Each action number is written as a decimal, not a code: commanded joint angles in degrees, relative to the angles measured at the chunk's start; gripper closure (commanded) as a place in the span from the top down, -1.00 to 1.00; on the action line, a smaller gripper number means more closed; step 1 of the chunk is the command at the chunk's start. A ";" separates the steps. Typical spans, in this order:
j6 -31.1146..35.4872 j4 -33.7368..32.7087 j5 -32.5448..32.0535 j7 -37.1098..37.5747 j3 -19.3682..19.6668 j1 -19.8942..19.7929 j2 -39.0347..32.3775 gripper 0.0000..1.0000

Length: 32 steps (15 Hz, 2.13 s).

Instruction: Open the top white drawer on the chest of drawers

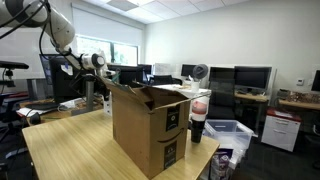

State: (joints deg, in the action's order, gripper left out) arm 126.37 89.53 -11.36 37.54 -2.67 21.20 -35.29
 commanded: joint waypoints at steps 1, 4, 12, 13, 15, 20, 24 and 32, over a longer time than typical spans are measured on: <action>2.59 13.32 1.81 1.37 -0.09 -0.49 9.30 -0.82; 3.89 21.51 5.34 2.28 -1.38 -1.39 14.36 -0.82; 4.61 28.70 10.49 7.40 -2.42 -1.07 18.68 -0.82; 4.38 29.12 10.86 7.47 -2.70 -1.30 18.96 -0.82; 2.73 29.35 11.47 7.67 -3.02 -1.55 19.17 -0.82; 4.73 30.43 14.40 8.79 -3.95 -1.90 18.91 -0.82; 4.31 30.72 16.08 10.59 -4.45 -2.05 18.89 -0.83; -2.08 29.21 16.18 11.47 -4.58 -2.19 20.62 0.52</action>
State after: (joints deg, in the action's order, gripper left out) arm 127.25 118.43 4.52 47.76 -6.37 20.16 -17.08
